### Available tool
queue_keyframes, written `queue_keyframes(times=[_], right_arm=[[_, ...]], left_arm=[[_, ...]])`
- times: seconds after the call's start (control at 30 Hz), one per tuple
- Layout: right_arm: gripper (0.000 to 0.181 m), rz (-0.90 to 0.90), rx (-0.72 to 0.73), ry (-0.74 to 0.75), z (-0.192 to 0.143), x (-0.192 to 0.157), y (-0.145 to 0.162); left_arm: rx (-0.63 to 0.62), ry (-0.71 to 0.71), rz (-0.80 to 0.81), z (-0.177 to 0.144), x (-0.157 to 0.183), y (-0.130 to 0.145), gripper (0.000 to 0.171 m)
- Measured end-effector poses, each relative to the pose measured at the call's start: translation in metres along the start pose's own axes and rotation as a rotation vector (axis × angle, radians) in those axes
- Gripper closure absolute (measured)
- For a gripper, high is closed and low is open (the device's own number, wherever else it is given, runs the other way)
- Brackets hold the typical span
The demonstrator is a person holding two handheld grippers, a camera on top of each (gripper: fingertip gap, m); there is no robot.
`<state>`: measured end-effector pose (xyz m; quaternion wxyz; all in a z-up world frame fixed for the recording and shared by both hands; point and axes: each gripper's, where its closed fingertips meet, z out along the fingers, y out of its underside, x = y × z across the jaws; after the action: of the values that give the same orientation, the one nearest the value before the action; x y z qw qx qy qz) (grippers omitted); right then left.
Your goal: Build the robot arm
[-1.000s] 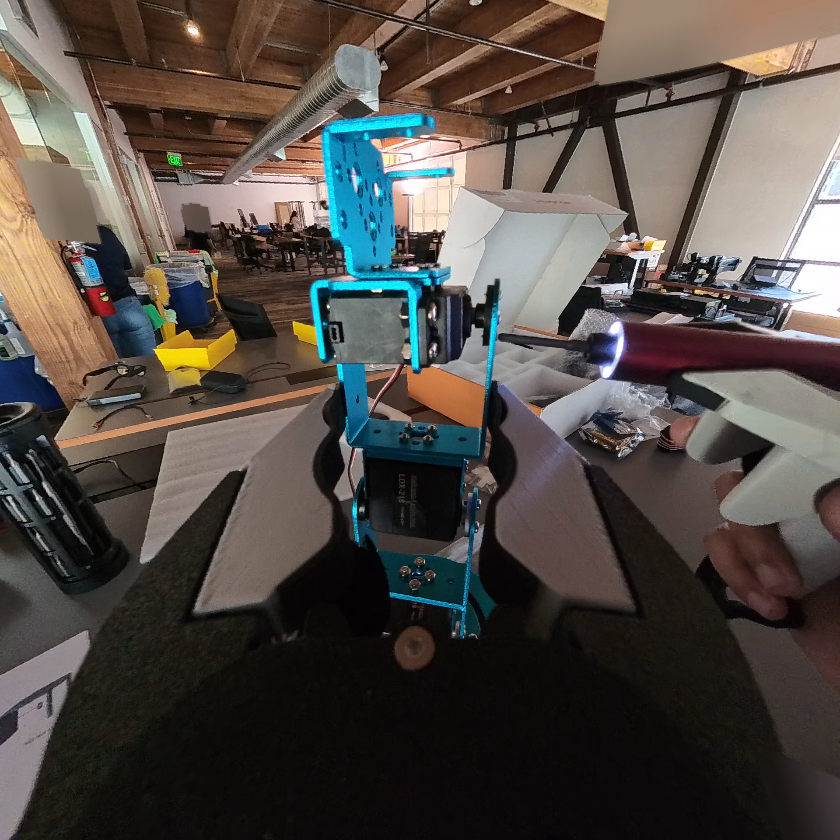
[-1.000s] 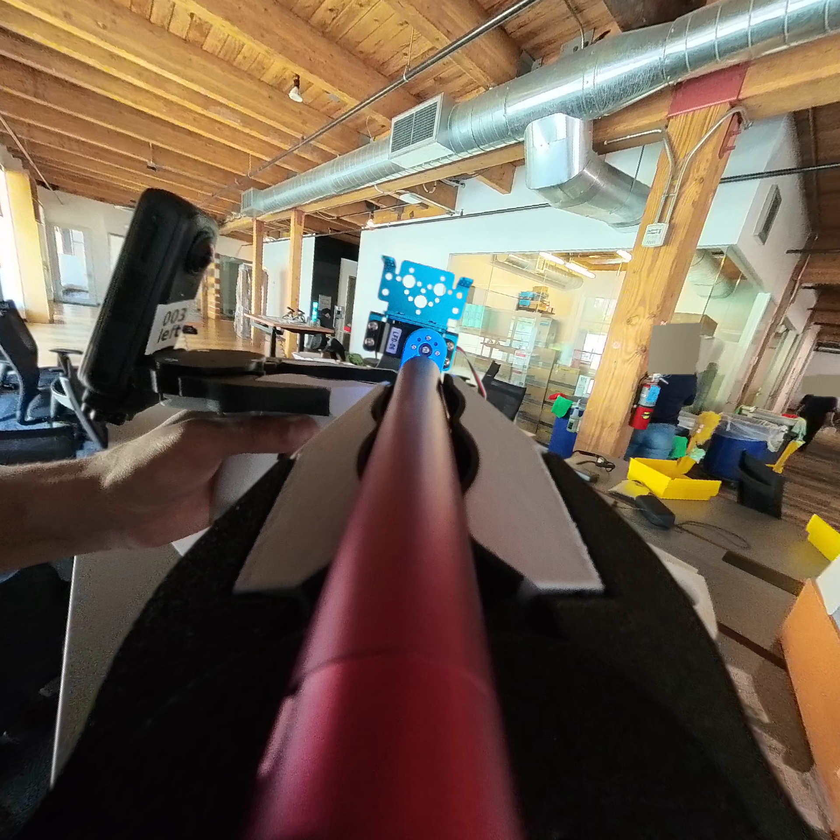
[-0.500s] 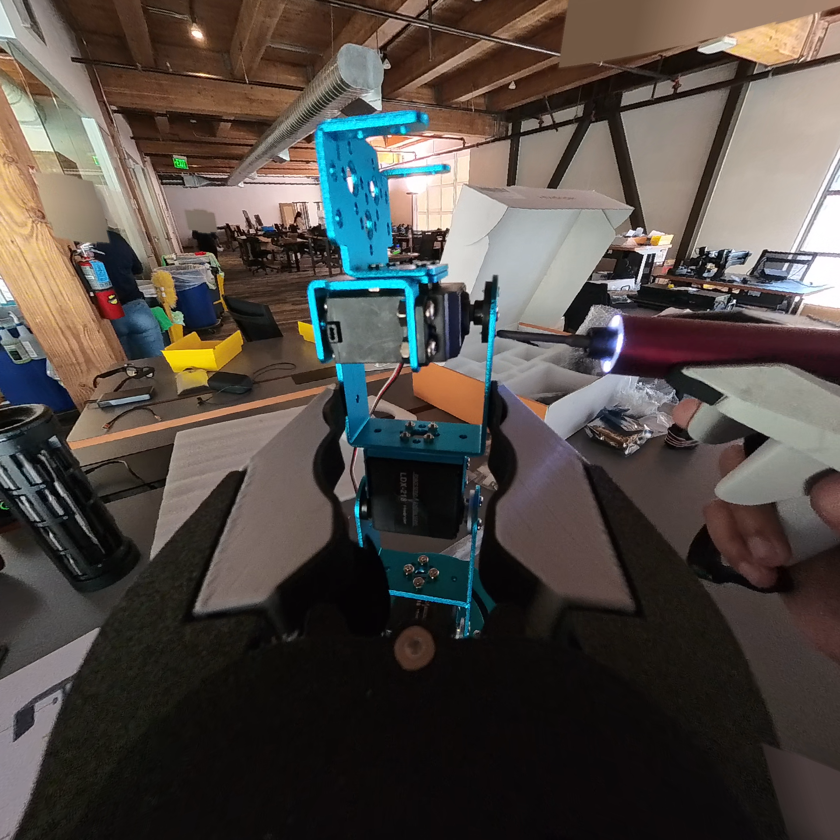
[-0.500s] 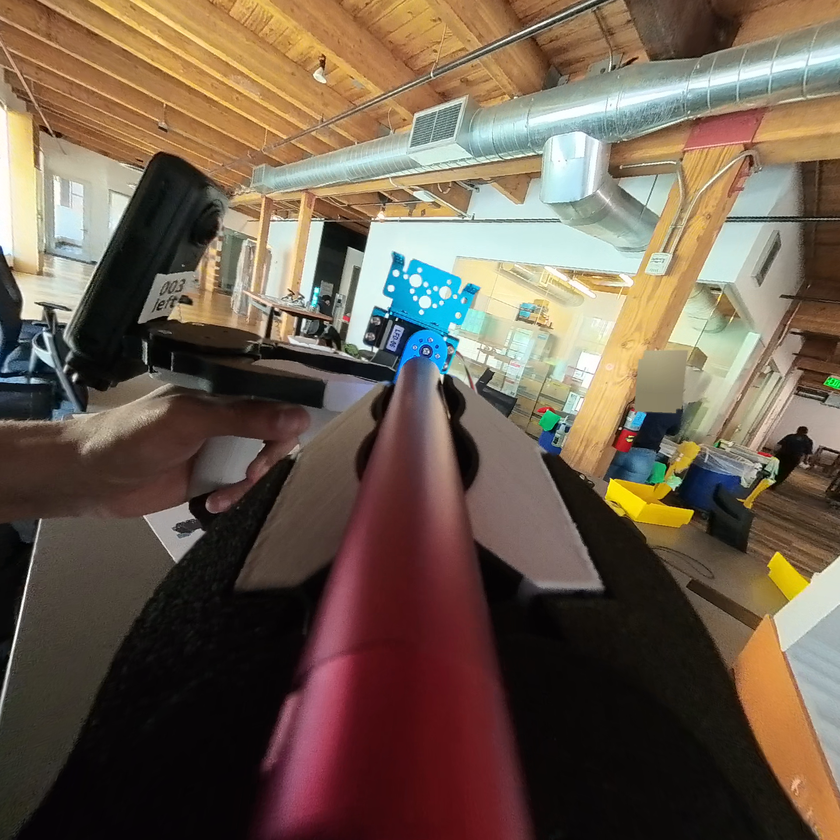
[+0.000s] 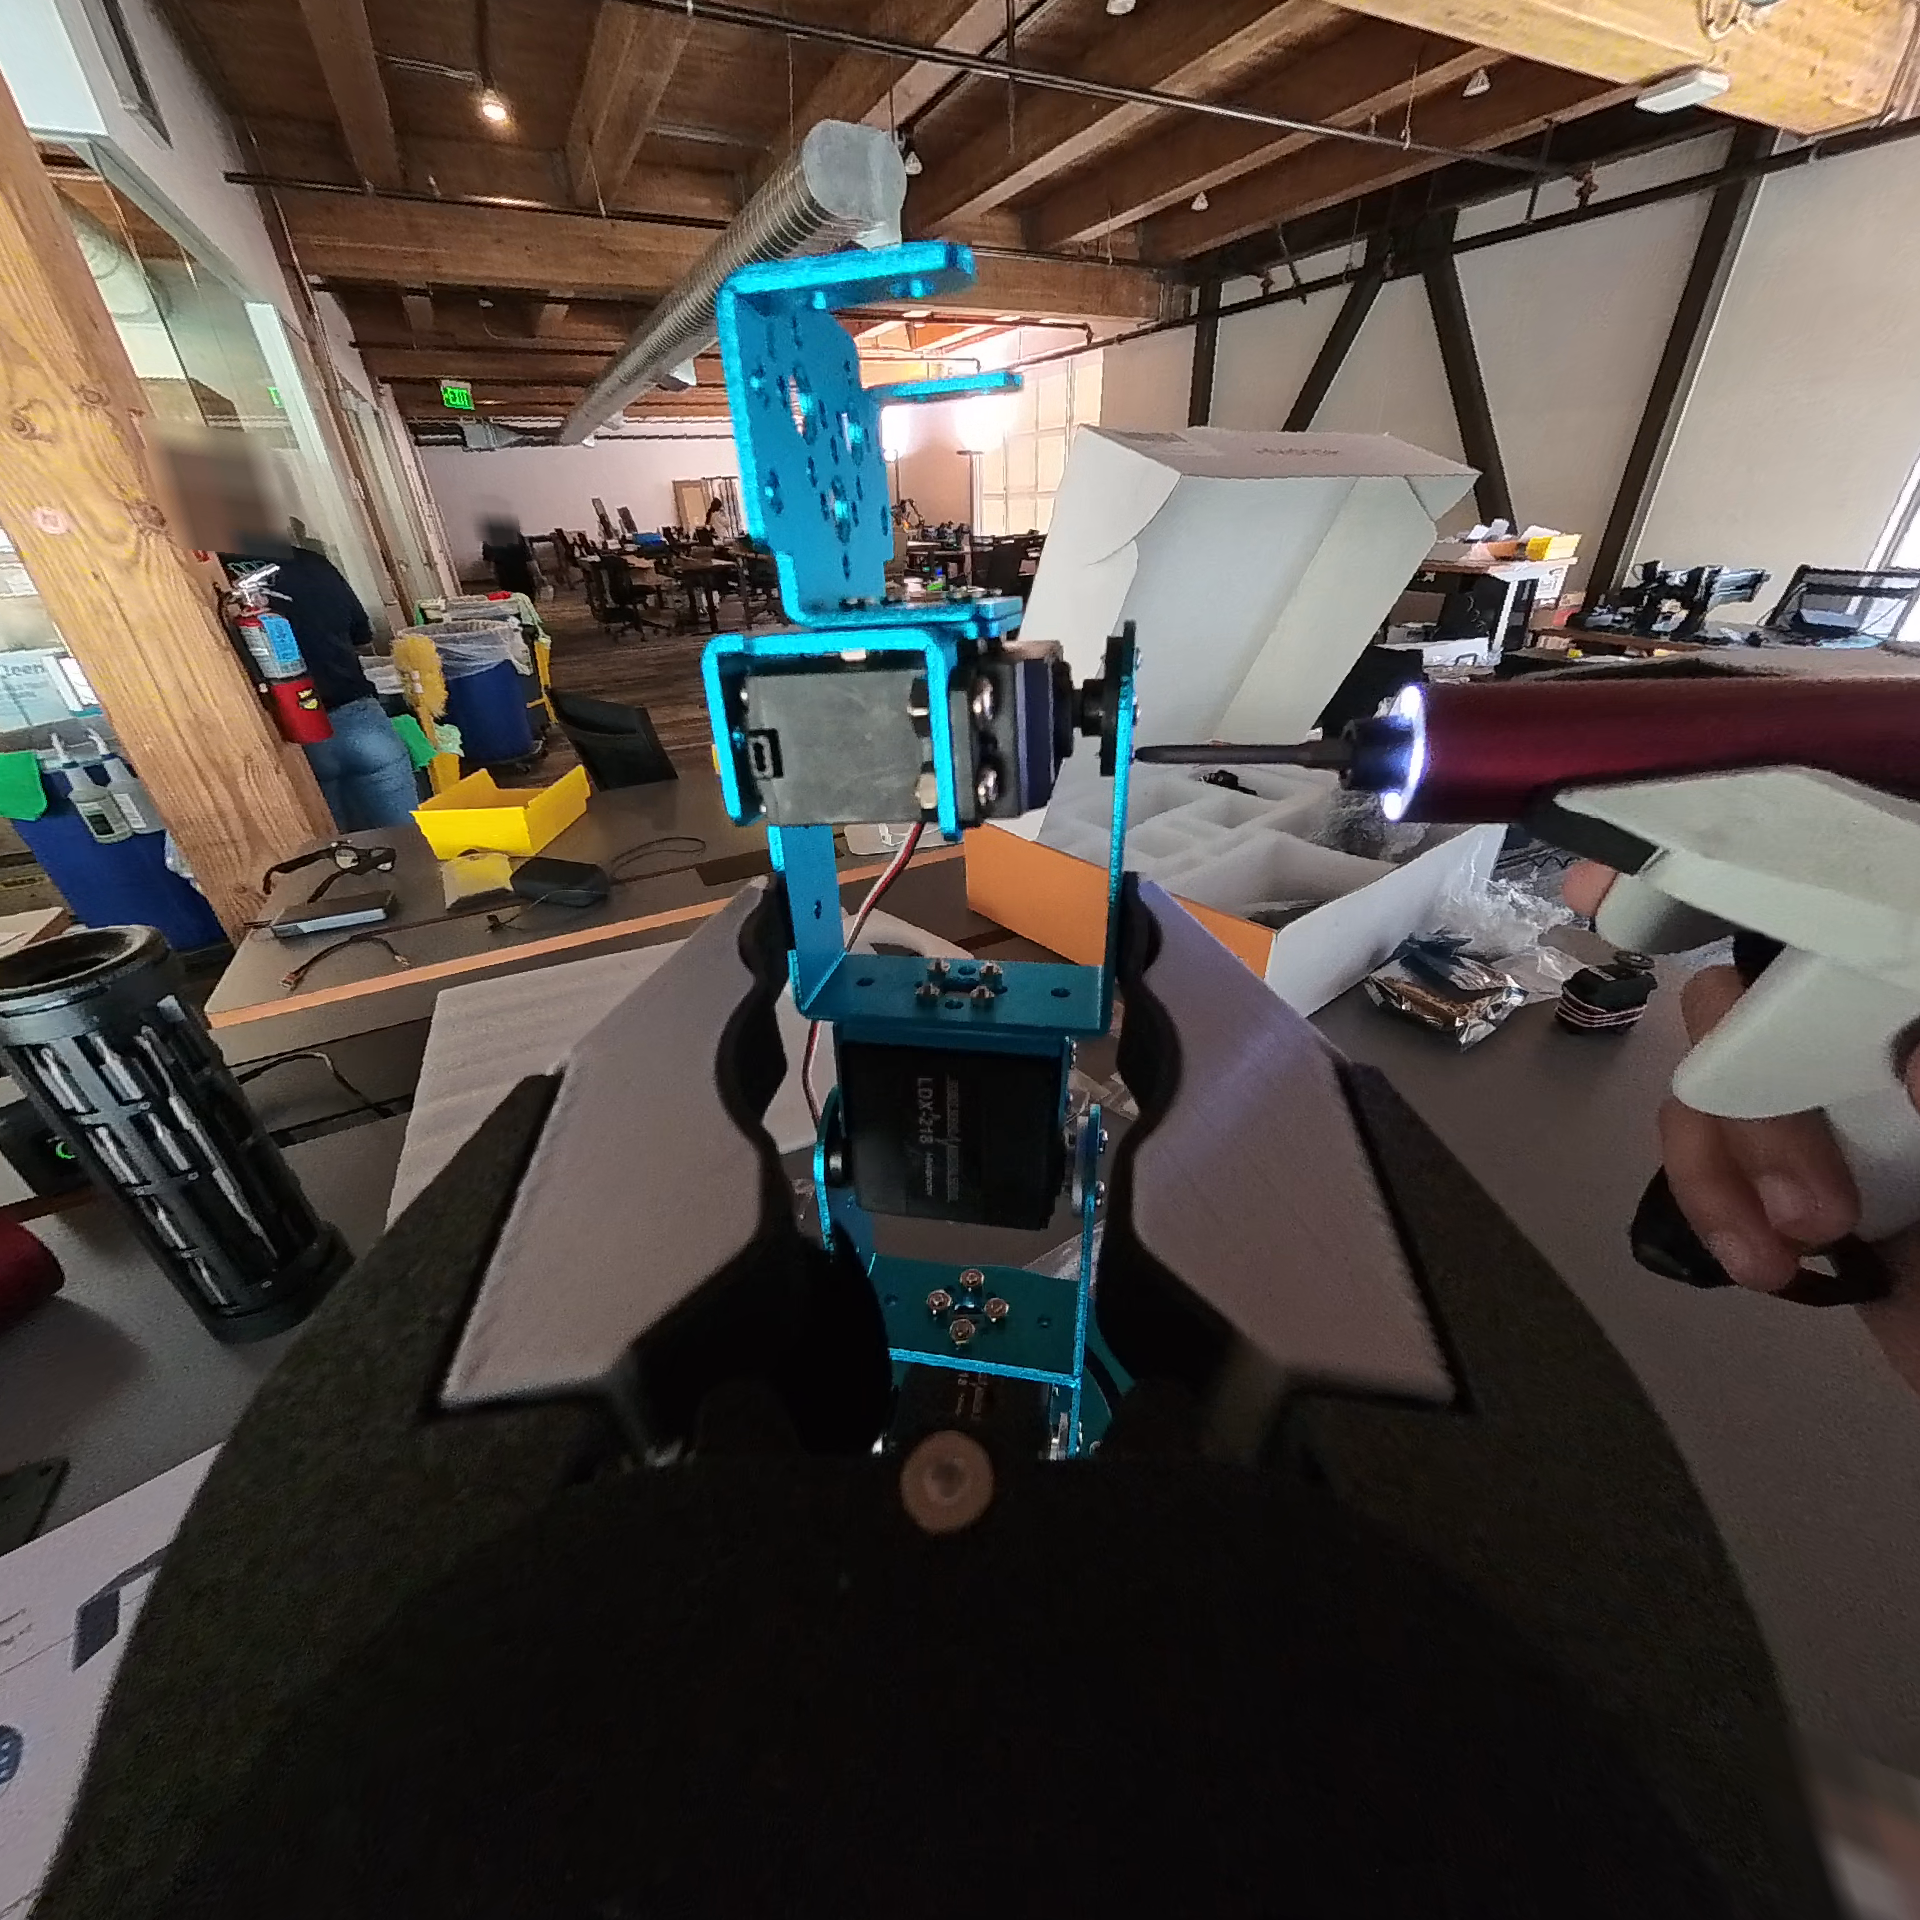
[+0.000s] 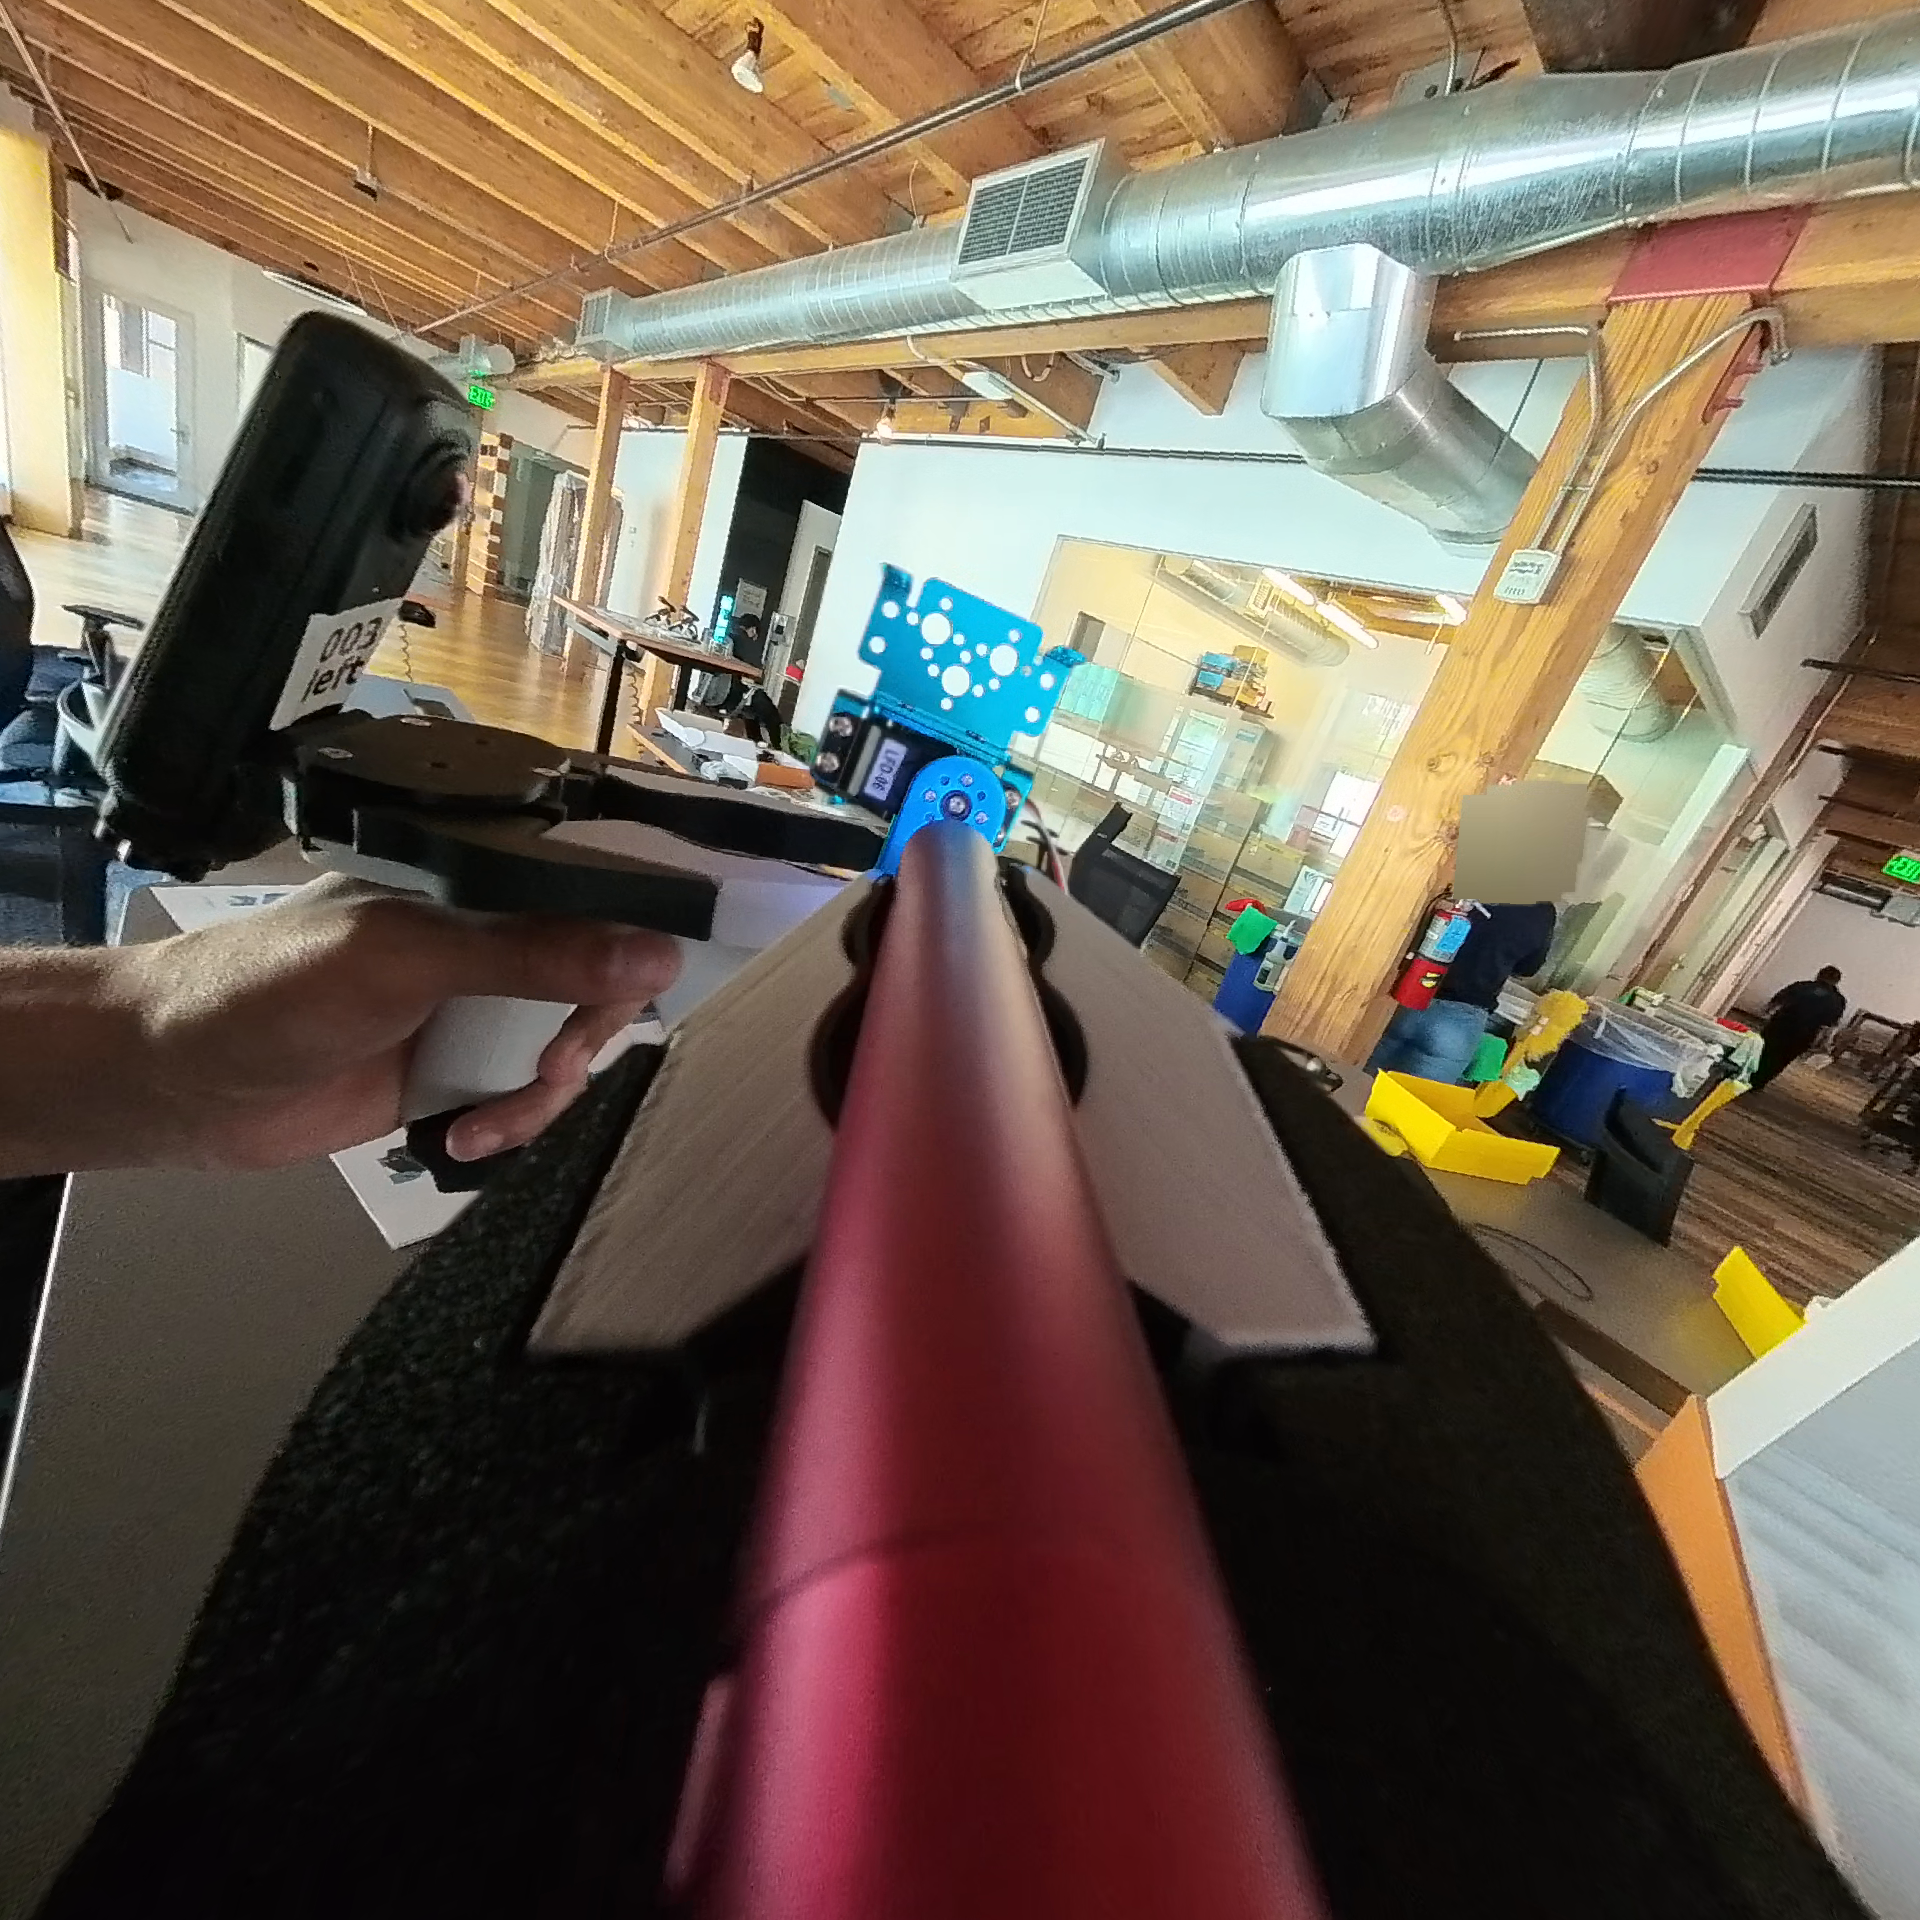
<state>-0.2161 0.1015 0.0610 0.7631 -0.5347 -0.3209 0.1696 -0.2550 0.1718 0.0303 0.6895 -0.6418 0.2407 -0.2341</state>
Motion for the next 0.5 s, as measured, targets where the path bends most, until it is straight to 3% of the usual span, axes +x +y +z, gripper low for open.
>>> queue_keyframes(times=[0.5], right_arm=[[0.163,-0.074,0.014,0.042,0.0033,-0.0035,-0.0087]], left_arm=[[-0.021,0.002,0.018,0.0016,0.0003,0.0005,0.109]])
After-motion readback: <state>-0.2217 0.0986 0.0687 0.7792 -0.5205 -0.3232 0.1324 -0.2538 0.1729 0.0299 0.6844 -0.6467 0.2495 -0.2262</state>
